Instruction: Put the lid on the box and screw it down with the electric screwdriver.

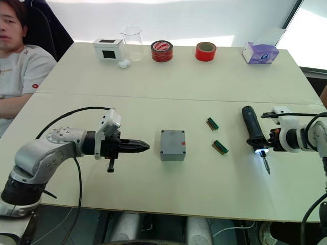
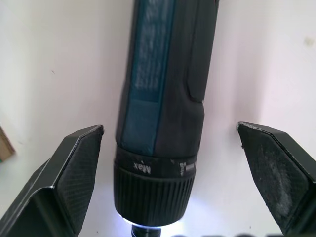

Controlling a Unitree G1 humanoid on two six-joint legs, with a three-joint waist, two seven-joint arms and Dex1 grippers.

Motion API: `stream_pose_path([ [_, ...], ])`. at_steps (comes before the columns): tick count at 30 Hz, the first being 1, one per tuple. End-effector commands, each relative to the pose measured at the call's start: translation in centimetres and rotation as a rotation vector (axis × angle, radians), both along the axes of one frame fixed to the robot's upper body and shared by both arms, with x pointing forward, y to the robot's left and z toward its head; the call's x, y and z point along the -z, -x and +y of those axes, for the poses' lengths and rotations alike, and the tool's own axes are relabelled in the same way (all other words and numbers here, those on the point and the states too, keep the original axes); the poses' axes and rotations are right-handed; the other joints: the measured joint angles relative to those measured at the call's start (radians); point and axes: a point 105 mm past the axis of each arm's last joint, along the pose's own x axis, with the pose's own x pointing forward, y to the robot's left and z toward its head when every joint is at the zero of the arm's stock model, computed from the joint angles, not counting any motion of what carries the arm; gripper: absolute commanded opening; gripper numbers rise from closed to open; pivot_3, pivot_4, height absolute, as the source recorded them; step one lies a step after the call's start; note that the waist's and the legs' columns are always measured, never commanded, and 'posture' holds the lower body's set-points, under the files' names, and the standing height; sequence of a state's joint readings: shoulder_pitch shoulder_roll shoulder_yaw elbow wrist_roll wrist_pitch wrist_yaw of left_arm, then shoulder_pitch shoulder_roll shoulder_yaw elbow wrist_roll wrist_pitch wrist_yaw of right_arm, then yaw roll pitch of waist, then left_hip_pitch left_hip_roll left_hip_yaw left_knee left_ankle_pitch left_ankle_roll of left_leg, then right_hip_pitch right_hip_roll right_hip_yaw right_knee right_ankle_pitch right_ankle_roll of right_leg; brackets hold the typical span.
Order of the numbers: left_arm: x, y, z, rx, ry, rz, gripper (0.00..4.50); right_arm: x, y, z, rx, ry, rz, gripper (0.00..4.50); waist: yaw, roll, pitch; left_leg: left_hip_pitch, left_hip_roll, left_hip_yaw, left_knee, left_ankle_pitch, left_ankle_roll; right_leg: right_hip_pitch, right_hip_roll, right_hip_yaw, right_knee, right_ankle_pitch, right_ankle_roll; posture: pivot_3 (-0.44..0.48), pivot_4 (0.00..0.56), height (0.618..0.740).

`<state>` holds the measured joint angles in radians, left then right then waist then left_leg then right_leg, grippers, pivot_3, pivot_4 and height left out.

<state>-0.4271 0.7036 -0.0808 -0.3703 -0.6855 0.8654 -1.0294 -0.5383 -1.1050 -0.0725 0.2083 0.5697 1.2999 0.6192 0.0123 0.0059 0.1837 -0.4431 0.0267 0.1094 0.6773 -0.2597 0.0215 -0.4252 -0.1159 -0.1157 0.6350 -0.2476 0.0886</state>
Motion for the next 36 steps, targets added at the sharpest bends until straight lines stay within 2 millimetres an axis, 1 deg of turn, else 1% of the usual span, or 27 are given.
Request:
stream_pose_path([
  [1,-1.6,-1.0,1.2,-0.055,0.032,-0.069,0.00,-4.5,-1.4,0.2,-0.052,0.029,-0.232,4.44,0.000,0.000,0.000,0.000,0.000,0.000,0.001,0.000,0.000,0.000,0.000,0.000,0.001,0.000,0.000,0.000,0.150,0.715],
  [2,-1.7,-1.1,1.4,-0.067,0.036,-0.074,0.00,-4.9,-1.5,0.4,-0.067,0.032,-0.259,4.44,0.000,0.000,0.000,0.000,0.000,0.000,0.001,0.000,0.000,0.000,0.000,0.000,0.001,0.000,0.000,0.000,0.150,0.715],
  [3,-1.9,-2.0,2.3,-0.139,0.046,-0.074,0.00,-6.9,-1.8,1.6,-0.144,0.005,-0.405,4.44,0.000,0.000,0.000,0.000,0.000,0.000,0.001,0.000,0.000,0.000,0.000,0.000,0.001,0.000,0.000,0.000,0.150,0.715],
  [4,-2.0,-2.6,3.0,-0.189,0.054,-0.071,0.00,-8.3,-1.7,2.4,-0.194,-0.013,-0.508,4.44,0.000,0.000,0.000,0.000,0.001,0.000,0.001,0.000,0.000,0.000,0.001,0.000,0.001,0.000,0.000,0.000,0.150,0.715],
  [5,-1.8,-2.7,4.0,-0.238,0.052,-0.054,0.00,-9.6,-0.9,3.9,-0.263,-0.064,-0.614,4.44,0.001,0.000,0.000,0.000,0.001,-0.001,0.002,0.000,0.000,0.001,0.001,0.000,0.001,0.000,0.000,0.000,0.150,0.715],
  [6,-1.3,-2.3,4.7,-0.263,0.035,-0.031,0.00,-9.8,0.3,5.1,-0.324,-0.095,-0.672,4.44,0.001,-0.001,0.000,0.000,0.001,-0.001,0.002,0.000,0.000,0.000,0.002,0.000,0.002,0.000,0.000,0.000,0.150,0.715],
  [8,-0.2,-0.8,5.4,-0.267,0.002,0.022,0.00,-8.9,2.3,6.7,-0.392,-0.153,-0.710,4.44,0.001,-0.002,-0.001,0.000,0.002,-0.003,0.001,0.000,0.000,0.001,0.002,0.000,0.003,0.000,0.000,0.000,0.150,0.715],
  [11,0.8,0.8,6.1,-0.274,-0.037,0.076,0.00,-6.7,4.7,8.1,-0.436,-0.225,-0.649,4.44,0.003,-0.002,-0.001,0.000,0.002,-0.003,0.001,0.000,0.000,0.001,0.002,0.000,0.003,-0.001,0.001,0.000,0.150,0.715],
  [13,1.6,2.2,6.6,-0.279,-0.062,0.124,0.00,-4.5,6.7,8.9,-0.470,-0.262,-0.551,4.44,0.004,-0.002,-0.001,0.000,0.001,-0.003,0.004,0.000,0.000,0.002,0.002,0.000,0.003,-0.001,0.001,0.000,0.150,0.715],
  [15,2.4,3.6,6.9,-0.279,-0.085,0.169,0.00,-2.3,9.0,10.0,-0.520,-0.307,-0.412,4.44,0.002,-0.001,-0.001,0.001,0.001,-0.004,0.005,-0.002,0.003,0.005,0.001,0.000,0.003,-0.001,0.000,0.000,0.150,0.715],
  [16,2.8,4.0,7.1,-0.282,-0.095,0.183,0.00,-1.4,10.0,10.4,-0.537,-0.327,-0.355,4.44,0.002,-0.001,-0.001,0.002,0.001,-0.004,0.005,-0.006,0.008,0.005,0.000,0.000,0.003,-0.001,0.000,0.000,0.150,0.715],
  [18,3.1,4.7,7.1,-0.281,-0.097,0.204,0.00,-0.4,11.6,10.8,-0.565,-0.371,-0.272,4.44,0.001,-0.001,-0.001,0.003,0.001,-0.004,0.005,-0.006,0.009,0.005,-0.002,0.000,0.002,0.000,-0.001,0.000,0.150,0.715],
  [19,3.3,4.9,7.0,-0.282,-0.095,0.211,0.00,0.0,12.0,10.8,-0.571,-0.380,-0.248,4.44,0.001,-0.001,-0.001,0.002,0.001,-0.004,0.005,-0.006,0.009,0.005,-0.002,0.000,0.002,-0.001,-0.004,0.000,0.150,0.715],
  [21,3.6,5.2,6.8,-0.282,-0.089,0.223,0.00,0.6,12.5,10.7,-0.581,-0.377,-0.212,4.44,0.001,-0.001,-0.002,0.003,0.002,-0.004,0.005,-0.006,0.009,0.005,-0.002,0.001,0.002,-0.001,-0.006,0.000,0.150,0.715],
  [26,4.4,5.9,6.6,-0.276,-0.094,0.250,0.00,1.5,12.2,10.5,-0.599,-0.354,-0.200,4.44,0.001,-0.001,-0.002,0.003,0.002,-0.005,0.005,-0.006,0.009,0.005,-0.002,0.002,0.001,-0.001,-0.006,0.000,0.150,0.715],
  [36,4.4,6.0,6.7,-0.285,-0.085,0.256,0.00,1.5,11.8,11.4,-0.634,-0.349,-0.209,4.44,0.002,-0.001,-0.002,0.002,0.002,-0.005,0.005,-0.006,0.009,0.004,-0.002,0.002,0.001,-0.001,-0.006,0.000,0.150,0.715],
])
